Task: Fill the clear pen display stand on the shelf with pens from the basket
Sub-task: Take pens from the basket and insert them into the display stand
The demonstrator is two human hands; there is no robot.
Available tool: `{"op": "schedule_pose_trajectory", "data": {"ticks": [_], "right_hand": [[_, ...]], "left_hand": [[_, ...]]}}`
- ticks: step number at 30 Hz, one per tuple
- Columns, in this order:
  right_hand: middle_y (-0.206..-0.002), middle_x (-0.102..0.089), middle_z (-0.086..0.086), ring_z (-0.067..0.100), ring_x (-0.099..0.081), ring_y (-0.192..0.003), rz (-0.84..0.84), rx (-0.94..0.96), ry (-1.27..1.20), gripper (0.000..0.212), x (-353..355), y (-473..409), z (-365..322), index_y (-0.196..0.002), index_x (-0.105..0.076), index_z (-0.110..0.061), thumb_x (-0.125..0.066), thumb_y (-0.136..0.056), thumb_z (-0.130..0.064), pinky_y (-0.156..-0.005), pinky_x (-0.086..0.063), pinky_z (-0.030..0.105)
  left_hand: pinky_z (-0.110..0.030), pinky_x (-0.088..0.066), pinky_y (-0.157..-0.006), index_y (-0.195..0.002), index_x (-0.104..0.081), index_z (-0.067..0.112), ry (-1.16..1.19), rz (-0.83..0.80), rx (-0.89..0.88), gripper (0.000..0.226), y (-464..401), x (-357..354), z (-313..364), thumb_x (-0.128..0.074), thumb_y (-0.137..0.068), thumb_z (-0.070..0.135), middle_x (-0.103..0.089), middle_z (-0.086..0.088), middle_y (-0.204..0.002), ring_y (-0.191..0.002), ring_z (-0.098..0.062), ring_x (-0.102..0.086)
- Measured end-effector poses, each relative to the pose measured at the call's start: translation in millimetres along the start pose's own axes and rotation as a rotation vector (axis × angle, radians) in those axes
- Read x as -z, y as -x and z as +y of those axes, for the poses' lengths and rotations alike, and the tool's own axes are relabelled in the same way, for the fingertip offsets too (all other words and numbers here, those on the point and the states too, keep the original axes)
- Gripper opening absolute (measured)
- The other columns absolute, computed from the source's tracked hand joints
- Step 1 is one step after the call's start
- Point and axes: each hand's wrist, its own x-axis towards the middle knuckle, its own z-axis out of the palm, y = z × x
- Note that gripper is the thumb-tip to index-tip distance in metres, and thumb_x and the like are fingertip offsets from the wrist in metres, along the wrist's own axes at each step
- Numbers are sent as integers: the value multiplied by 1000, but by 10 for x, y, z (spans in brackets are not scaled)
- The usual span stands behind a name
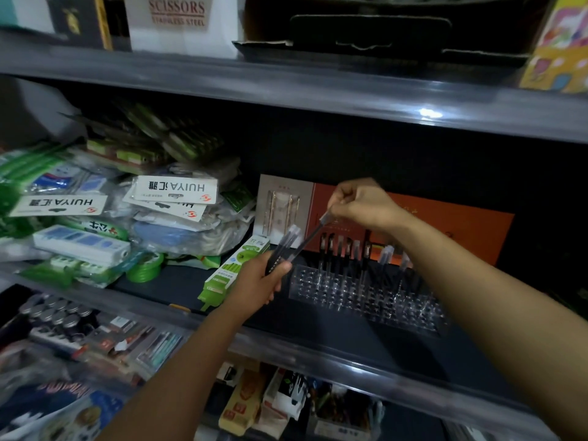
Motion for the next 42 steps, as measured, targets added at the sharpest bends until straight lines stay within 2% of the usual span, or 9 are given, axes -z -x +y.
{"op": "schedule_pose_trajectory", "data": {"ticks": [3, 7, 13, 19, 23, 25, 28, 33, 42], "right_hand": [[-72, -60, -1, 11, -54, -67, 28, 2, 72, 15, 57, -65, 36, -75, -63, -14, -70, -77, -1, -64, -45, 25], [-74, -60, 0, 13, -55, -69, 19, 38, 226, 8, -3, -104, 102, -83, -64, -10, -68, -79, -3, -61, -45, 26], [-86, -69, 16, 25, -63, -74, -11, 110, 407, 6, -172, -132, 180, -89, -64, -1, -60, -84, 0, -64, -52, 33], [-87, -69, 17, 28, -64, -77, -61, 113, 428, 9, -255, -151, 201, -89, -63, -1, -55, -86, 2, -61, -50, 33], [-83, -66, 16, 21, -55, -69, -92, 106, 461, 8, -242, -166, 166, -89, -62, 1, -56, -84, 4, -52, -40, 25], [-83, -67, 19, 20, -55, -63, -106, 93, 460, 9, -221, -168, 153, -88, -61, 3, -57, -81, 6, -48, -43, 26], [-83, -68, 19, 24, -60, -65, -110, 81, 461, 7, -196, -170, 147, -85, -62, 2, -61, -79, 6, -56, -51, 36], [-69, -58, 4, 15, -52, -60, -92, 79, 504, 5, -165, -190, 189, -81, -64, -2, -62, -80, 3, -48, -40, 25], [-78, -65, 12, 15, -55, -63, -117, 103, 473, 5, -234, -201, 255, -87, -63, 0, -60, -84, 2, -55, -45, 28]], "left_hand": [[-18, -37, -42, -80, -52, 23, -23, 16, 17, 15, -9, 21, -85, -52, -95, 25, -53, -2, -55, -37, -1, -45], [-24, -39, -53, -76, -52, 22, -85, 28, -4, 19, -58, 6, -118, -53, -95, 26, -53, 2, -54, -44, -4, -48], [-22, -42, -56, -75, -52, 21, -119, 32, -34, 21, -107, -15, -118, -54, -94, 28, -53, 3, -55, -52, -8, -51], [-28, -44, -60, -72, -51, 20, -122, 37, -28, 23, -132, -20, -161, -54, -94, 27, -53, 4, -54, -53, -11, -53], [-29, -44, -61, -73, -51, 20, -120, 38, -24, 23, -132, -17, -197, -54, -94, 27, -53, 4, -54, -52, -10, -52], [-30, -45, -61, -73, -52, 20, -114, 34, -21, 22, -135, -18, -211, -54, -94, 28, -53, 3, -55, -53, -11, -52], [-30, -45, -61, -72, -50, 23, -119, 33, -25, 23, -136, -24, -219, -54, -94, 29, -54, 3, -55, -53, -12, -53], [-34, -48, -62, -70, -49, 28, -144, 40, -39, 24, -125, -40, -206, -54, -94, 31, -54, 4, -55, -54, -14, -54], [-36, -49, -63, -72, -52, 25, -128, 39, -46, 22, -133, -59, -181, -54, -93, 30, -55, 2, -55, -55, -17, -56]]}}
